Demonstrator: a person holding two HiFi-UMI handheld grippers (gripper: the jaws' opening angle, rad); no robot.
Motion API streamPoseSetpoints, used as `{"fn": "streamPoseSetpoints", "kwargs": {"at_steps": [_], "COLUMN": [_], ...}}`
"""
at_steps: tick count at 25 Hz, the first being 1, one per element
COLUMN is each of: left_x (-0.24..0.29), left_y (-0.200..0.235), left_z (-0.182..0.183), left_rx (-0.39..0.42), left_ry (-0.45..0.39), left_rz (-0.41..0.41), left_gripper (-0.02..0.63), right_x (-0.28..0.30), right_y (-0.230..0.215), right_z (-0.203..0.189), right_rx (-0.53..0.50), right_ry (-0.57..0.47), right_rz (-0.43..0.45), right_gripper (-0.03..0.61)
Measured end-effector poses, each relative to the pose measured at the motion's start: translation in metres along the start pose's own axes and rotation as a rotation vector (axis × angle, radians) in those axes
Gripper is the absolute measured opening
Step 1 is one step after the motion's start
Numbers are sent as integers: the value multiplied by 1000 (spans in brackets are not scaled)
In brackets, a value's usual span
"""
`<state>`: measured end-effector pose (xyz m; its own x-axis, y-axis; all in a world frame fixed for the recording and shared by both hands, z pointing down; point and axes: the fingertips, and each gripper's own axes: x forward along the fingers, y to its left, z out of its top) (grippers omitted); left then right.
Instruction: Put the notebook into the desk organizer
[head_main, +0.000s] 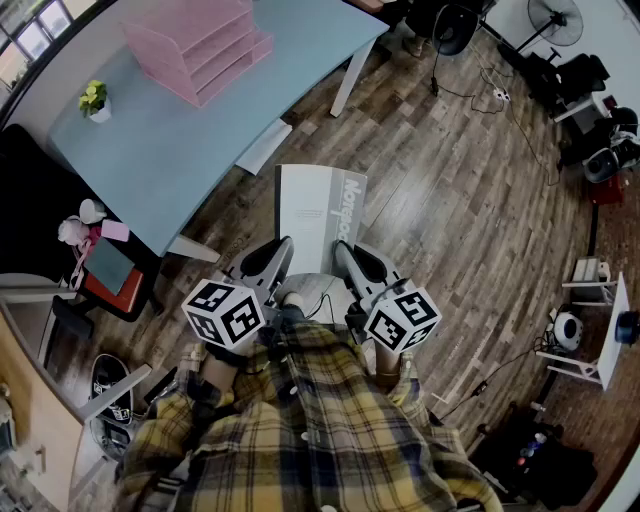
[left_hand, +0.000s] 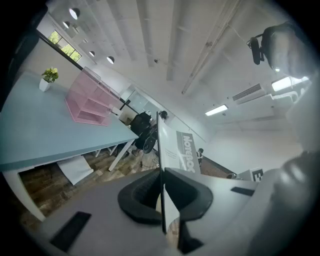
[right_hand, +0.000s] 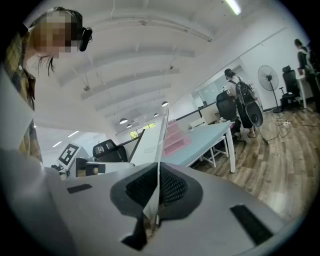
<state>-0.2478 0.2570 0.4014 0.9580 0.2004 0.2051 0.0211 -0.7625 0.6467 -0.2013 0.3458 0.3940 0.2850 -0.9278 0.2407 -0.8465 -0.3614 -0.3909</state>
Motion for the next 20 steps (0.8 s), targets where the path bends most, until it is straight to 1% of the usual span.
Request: {"fn": "streamPoseSetpoints", "kwargs": {"at_steps": [3,7,13,20], "left_x": [0,1,4,19], "left_y": [-6,-11,-16,-6], "left_z": [-3,-7,-11,-11], "left_rx": [-4,5,8,-3], "left_ry": [-4,-6,-18,-2], "left_rz": [-6,-12,-4,4], "left_gripper": [18,14,14,11], "right_x": [-6,-13,-17,-6], "right_y": [-1,-5,-10,-26], "right_z": [1,-2,-3,-6], "right_rx": [16,46,49,79], "right_ry": [-10,-27,-36,-29], "right_rz": [-4,14,40,39], "right_gripper": [14,15,15,15]}}
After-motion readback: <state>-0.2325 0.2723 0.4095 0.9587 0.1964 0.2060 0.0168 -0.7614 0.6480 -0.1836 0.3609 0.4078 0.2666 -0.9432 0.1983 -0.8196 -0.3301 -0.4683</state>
